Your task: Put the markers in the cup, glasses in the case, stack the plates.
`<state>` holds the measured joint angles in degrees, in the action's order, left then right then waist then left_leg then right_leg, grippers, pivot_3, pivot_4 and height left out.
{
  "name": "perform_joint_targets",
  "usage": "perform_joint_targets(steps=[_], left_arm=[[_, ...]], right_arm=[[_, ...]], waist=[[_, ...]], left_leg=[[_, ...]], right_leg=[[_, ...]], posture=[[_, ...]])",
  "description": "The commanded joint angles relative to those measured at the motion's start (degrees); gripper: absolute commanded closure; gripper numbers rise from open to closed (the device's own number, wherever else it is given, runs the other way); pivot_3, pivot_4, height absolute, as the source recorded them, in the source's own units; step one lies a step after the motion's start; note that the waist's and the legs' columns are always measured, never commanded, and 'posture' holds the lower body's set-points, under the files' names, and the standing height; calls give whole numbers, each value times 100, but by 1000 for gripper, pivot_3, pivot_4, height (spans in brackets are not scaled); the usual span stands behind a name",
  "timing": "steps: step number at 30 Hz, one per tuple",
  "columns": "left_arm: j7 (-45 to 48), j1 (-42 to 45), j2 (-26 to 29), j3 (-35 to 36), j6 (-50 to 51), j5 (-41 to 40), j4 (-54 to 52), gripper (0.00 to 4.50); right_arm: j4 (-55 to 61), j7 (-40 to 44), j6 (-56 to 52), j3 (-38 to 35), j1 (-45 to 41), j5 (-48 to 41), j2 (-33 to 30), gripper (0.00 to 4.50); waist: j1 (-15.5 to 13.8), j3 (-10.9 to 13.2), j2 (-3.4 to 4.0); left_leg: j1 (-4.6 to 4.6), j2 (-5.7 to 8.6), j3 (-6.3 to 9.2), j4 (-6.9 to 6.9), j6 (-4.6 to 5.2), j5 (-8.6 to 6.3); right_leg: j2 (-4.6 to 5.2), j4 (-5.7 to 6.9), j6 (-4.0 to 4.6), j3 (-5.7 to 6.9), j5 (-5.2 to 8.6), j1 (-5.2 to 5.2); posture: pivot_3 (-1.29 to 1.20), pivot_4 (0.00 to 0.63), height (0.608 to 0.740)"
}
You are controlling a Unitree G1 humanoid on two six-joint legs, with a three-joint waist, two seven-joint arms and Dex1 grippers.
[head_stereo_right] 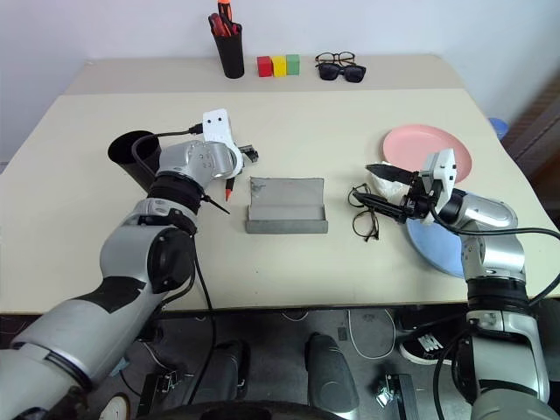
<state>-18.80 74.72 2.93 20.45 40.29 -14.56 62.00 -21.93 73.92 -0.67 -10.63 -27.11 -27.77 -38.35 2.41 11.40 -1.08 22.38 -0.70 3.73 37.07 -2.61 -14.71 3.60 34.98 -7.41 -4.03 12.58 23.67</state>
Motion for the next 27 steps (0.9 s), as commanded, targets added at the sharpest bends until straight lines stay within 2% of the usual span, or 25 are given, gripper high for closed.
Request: perform_joint_targets(steps=[1,3,8,9,16,19,21,24,27], left_arm=[[-245,345,89,241,-310,-138,392,539],[-284,399,85,280,-427,-135,574,1336],[-373,508,64,402,-507,-201,800,3937],[-397,505,68,419,-501,-210,816,4349],[-344,493,86,484,-511,-321,761,4434],[46,505,-1,212,-676,-176,396,4434],[265,558,-59,56,-377,-198,-30,4434],[635,40,-116,-788,-361,210,-1846,4434],[802,-898,-20,-1349,-1446,666,-3970,4434]], right_arm=[[296,-118,99,-182,33,-73,6,1136],[321,-140,103,-184,69,-82,2,1136],[377,-209,102,-218,142,-95,-39,1136],[377,-221,100,-222,142,-94,-45,1136],[319,-255,118,-212,108,-71,-60,1136],[311,-278,120,-203,86,-62,-62,1136],[307,-286,114,-204,73,-65,-65,1136],[276,-284,94,-202,32,-75,-66,1136],[263,-265,78,-180,-11,-90,-35,1136]], waist=[[7,0,0],[1,0,0],[-4,0,0],[-3,0,0],[1,0,0],[0,0,-1],[-2,2,-2],[-1,5,-4],[25,4,1]], left_leg=[[0,0,0,0,0,0],[0,0,0,-1,-2,1],[0,1,0,-1,-13,7],[0,1,0,-3,-24,13],[0,1,0,-4,-45,25],[0,1,0,-5,-50,27],[2,1,0,-6,-53,29],[6,1,1,-9,-56,30],[-1,1,-2,-23,-79,32]], right_leg=[[0,0,-1,0,0,1],[0,1,-1,0,0,1],[1,2,-5,0,0,1],[1,2,-10,0,2,1],[2,3,-33,0,8,1],[2,3,-33,0,8,1],[2,3,-33,0,7,1],[3,1,-33,0,7,4],[4,0,-10,-7,-7,7]], posture=[[0,150,740],[0,150,740],[0,150,740],[0,150,740],[0,150,740],[0,150,740],[0,150,740],[0,150,740],[0,150,740]])
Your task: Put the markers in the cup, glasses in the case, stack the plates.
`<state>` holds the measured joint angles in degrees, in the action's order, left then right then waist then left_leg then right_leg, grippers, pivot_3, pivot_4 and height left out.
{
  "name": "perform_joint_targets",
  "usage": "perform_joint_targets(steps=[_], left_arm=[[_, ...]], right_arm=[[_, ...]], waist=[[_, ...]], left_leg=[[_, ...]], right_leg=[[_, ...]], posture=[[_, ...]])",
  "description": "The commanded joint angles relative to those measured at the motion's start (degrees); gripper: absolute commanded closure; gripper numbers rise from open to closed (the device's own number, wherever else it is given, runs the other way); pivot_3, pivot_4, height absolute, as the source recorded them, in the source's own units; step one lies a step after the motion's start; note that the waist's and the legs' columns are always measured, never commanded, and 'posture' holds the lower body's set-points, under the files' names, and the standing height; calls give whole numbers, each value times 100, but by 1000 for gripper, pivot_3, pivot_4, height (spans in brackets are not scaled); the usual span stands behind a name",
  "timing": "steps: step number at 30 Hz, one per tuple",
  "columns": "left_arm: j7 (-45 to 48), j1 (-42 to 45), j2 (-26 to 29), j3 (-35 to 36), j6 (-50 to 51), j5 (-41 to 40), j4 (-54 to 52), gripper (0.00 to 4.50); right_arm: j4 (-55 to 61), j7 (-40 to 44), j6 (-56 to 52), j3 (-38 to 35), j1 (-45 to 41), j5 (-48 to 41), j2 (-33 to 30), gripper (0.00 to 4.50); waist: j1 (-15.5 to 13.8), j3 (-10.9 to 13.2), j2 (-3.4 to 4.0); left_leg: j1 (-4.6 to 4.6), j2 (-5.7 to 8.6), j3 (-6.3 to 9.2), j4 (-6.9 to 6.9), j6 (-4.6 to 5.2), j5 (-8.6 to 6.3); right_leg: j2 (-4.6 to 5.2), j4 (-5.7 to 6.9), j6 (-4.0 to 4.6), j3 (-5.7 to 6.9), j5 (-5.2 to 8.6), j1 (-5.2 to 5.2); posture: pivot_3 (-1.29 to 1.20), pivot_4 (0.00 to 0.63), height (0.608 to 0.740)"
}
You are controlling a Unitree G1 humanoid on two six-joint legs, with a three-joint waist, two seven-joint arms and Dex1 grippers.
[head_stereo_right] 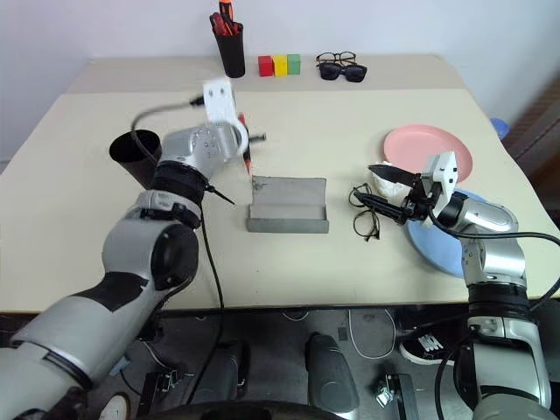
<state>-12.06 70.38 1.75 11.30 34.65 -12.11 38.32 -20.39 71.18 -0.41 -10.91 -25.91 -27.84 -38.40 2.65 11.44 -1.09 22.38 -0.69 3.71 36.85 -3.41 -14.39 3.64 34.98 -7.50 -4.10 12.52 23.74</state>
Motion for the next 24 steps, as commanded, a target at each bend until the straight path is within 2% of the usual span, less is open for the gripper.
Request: perform_joint_targets(steps=[1,5,9,12,16,24], left_arm=[[129,-705,203,-603,-1144,637,-2079,4434],[284,-1500,794,-886,-1210,1196,-3507,4434],[-17,-2119,1331,-755,-1541,1859,-4176,4434],[-257,-2486,1559,-456,-1722,2086,-4277,4434],[-359,-2794,1550,-152,-1832,2056,-4332,4434],[-394,-3140,1512,-67,-2502,2094,-3800,4434]], right_arm=[[108,12,52,-139,-146,-78,-17,1136],[43,58,36,-47,-237,-50,61,1136],[-92,125,72,35,-346,-4,159,1136],[-204,164,107,92,-437,39,222,1136],[-339,248,155,143,-519,90,256,1136],[-466,320,177,144,-673,169,345,1136]], waist=[[3,-1,3],[-9,0,4],[-19,0,4],[-30,0,4],[-36,0,3],[-31,0,3]], left_leg=[[-2,-1,-2,-2,-10,3],[-3,-2,-3,-10,-34,17],[0,-2,-3,14,-38,20],[-1,-1,-2,29,-37,20],[-1,-1,3,29,-37,20],[-1,-1,4,24,-36,20]], right_leg=[[-1,3,1,-3,0,3],[-5,14,5,-10,-2,14],[-4,14,7,-10,-12,3],[-3,9,9,-11,-15,-10],[-4,11,9,-9,-17,-10],[-4,12,8,-8,-19,-9]], posture=[[0,150,740],[0,150,740],[0,150,740],[0,150,740],[0,150,740],[0,150,740]])
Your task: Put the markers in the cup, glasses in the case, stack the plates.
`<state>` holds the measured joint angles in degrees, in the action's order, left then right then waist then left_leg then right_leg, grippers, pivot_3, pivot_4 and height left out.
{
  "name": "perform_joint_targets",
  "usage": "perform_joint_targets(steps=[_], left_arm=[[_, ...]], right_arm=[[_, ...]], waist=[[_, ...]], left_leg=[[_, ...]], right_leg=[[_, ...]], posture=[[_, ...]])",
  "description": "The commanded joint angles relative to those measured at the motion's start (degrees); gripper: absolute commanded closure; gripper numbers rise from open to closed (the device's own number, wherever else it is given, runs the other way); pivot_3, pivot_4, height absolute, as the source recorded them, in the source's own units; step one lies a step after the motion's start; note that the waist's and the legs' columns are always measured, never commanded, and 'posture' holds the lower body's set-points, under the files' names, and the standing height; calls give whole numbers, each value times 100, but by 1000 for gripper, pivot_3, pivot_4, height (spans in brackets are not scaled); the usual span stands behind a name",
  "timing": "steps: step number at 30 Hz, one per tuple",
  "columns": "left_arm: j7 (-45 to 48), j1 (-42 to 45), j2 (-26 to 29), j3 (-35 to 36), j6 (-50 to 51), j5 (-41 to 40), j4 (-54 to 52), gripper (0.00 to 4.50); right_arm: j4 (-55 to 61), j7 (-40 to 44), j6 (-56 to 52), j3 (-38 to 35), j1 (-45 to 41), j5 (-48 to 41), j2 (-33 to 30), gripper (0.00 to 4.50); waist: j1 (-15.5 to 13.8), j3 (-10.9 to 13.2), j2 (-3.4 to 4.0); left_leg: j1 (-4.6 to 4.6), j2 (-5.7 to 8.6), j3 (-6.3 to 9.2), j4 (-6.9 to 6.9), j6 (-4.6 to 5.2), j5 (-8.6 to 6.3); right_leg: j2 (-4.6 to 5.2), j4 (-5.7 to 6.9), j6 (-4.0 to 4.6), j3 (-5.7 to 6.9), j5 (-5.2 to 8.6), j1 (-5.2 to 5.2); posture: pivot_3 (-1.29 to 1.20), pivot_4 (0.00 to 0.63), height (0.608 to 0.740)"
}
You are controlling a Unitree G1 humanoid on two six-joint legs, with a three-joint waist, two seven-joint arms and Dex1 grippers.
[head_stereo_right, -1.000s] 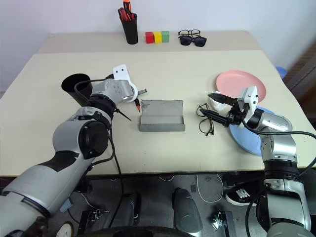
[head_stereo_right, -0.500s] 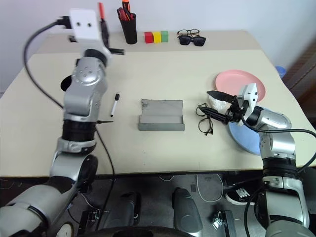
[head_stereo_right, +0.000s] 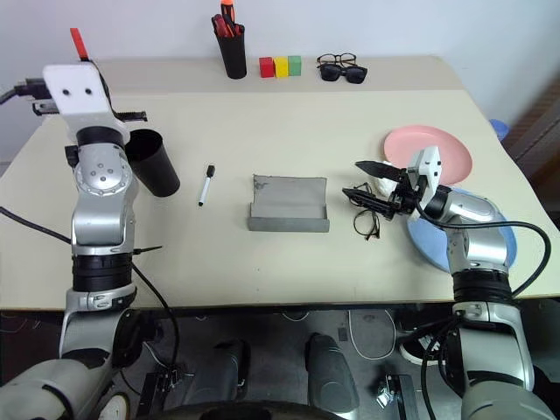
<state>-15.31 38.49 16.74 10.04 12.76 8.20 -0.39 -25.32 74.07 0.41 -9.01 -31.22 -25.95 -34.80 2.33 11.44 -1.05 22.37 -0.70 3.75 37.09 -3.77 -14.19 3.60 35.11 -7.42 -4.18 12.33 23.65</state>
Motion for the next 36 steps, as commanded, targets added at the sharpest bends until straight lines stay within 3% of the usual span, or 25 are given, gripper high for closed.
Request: perform_joint_targets(steps=[1,11,21,22,24,26,32,36], left_arm=[[-89,51,-3,44,-399,73,164,4434],[-99,-238,-253,-252,-1138,223,760,4434],[8,-794,-336,-304,-1244,289,569,4434],[21,-847,-355,-301,-1247,276,523,3623],[59,-909,-389,-289,-1253,237,427,2840],[122,-941,-404,-277,-1240,195,290,1784],[743,-790,-539,-285,-863,-385,-428,1784],[1347,-443,-618,-548,689,-770,-1066,1784]], right_arm=[[25,37,95,-57,-142,-22,-16,1136],[254,-25,3,-165,36,-72,-129,1136],[300,-72,-26,-218,92,-78,-188,1136],[279,-71,-15,-216,83,-74,-182,1136],[257,-76,-5,-209,66,-67,-170,1136],[249,-85,-5,-203,49,-64,-161,1136],[216,-105,4,-209,40,-58,-164,1136],[169,-123,22,-218,33,-43,-175,1136]], waist=[[1,0,0],[1,0,1],[7,0,1],[7,-1,1],[11,-1,1],[6,-1,1],[5,-1,1],[3,-1,1]], left_leg=[[0,0,0,1,0,0],[-1,0,0,-1,0,0],[-1,0,-1,0,0,0],[-1,0,-1,0,0,0],[-1,0,-1,-1,0,0],[-1,0,0,-2,1,0],[0,0,-1,0,0,0],[0,0,-1,1,0,0]], right_leg=[[0,0,0,0,0,0],[0,0,0,0,0,0],[0,1,0,0,0,0],[0,1,0,0,0,0],[0,1,0,0,0,0],[0,1,0,0,0,1],[0,1,0,0,0,0],[0,1,0,0,0,-1]], posture=[[0,150,740],[0,150,740],[0,150,740],[0,150,740],[0,150,740],[0,150,740],[0,150,740],[0,150,740]])
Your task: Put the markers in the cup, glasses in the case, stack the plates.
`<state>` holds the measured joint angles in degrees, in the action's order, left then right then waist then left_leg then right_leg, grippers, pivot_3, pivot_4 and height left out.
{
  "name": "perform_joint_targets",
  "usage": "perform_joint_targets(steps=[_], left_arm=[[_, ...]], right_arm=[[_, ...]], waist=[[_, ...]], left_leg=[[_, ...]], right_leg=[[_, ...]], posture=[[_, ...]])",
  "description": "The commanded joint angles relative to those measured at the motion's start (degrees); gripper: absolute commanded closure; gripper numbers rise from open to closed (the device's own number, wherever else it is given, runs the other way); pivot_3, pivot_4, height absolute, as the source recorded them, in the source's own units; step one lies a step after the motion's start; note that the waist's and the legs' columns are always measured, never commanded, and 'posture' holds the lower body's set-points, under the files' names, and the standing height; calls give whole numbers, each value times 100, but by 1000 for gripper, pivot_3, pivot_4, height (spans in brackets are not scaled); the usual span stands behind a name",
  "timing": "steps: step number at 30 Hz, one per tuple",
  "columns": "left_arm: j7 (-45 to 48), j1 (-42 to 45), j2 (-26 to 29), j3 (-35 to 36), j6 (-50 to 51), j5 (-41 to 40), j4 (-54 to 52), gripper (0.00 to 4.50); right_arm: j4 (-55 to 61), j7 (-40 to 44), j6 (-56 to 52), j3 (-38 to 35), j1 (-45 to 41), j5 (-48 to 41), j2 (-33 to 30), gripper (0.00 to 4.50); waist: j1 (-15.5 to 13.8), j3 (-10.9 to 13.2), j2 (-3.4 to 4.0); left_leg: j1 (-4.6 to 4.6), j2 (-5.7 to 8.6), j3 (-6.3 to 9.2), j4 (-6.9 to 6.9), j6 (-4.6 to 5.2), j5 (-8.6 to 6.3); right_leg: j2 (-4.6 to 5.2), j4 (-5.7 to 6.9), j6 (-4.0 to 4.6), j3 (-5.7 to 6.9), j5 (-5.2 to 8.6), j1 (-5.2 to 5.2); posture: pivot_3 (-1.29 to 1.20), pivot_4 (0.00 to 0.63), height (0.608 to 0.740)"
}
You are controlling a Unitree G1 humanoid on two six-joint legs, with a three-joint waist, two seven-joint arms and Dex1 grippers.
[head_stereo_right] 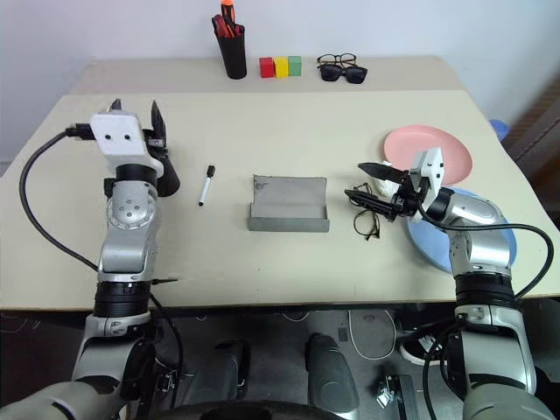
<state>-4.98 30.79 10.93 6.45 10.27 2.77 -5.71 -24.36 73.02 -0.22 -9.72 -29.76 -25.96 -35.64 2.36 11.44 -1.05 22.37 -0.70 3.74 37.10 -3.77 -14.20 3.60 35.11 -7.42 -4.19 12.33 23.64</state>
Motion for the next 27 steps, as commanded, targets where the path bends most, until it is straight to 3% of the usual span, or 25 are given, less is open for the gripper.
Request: perform_joint_targets(steps=[1,4,10,14,27], left_arm=[[367,497,-39,-223,1730,-279,-569,1784],[599,1003,11,-296,3998,-515,-498,1784],[317,1728,-341,96,6107,-619,29,1784],[-21,2221,-497,466,6387,-513,998,1784],[-640,3350,-368,842,5576,-420,3499,1784]], right_arm=[[74,-25,91,-147,-105,-38,-90,1136],[107,-58,96,-155,-71,-40,-87,1136],[207,-136,102,-196,69,-60,-102,1136],[281,-203,105,-224,160,-75,-111,1136],[547,-399,81,-351,460,-128,-134,1136]], waist=[[0,0,0],[19,0,0],[85,1,-1],[91,1,-2],[68,2,-3]], left_leg=[[0,0,0,1,0,0],[0,0,1,2,1,0],[-1,0,7,-5,4,-2],[-2,0,8,-2,3,-1],[0,1,6,-6,0,-1]], right_leg=[[0,0,0,0,0,0],[-2,1,-2,0,1,0],[-4,2,-4,2,3,3],[-4,2,-4,4,2,1],[-3,-1,-6,4,2,3]], posture=[[0,150,740],[0,150,740],[0,150,740],[0,150,740],[0,150,740]])
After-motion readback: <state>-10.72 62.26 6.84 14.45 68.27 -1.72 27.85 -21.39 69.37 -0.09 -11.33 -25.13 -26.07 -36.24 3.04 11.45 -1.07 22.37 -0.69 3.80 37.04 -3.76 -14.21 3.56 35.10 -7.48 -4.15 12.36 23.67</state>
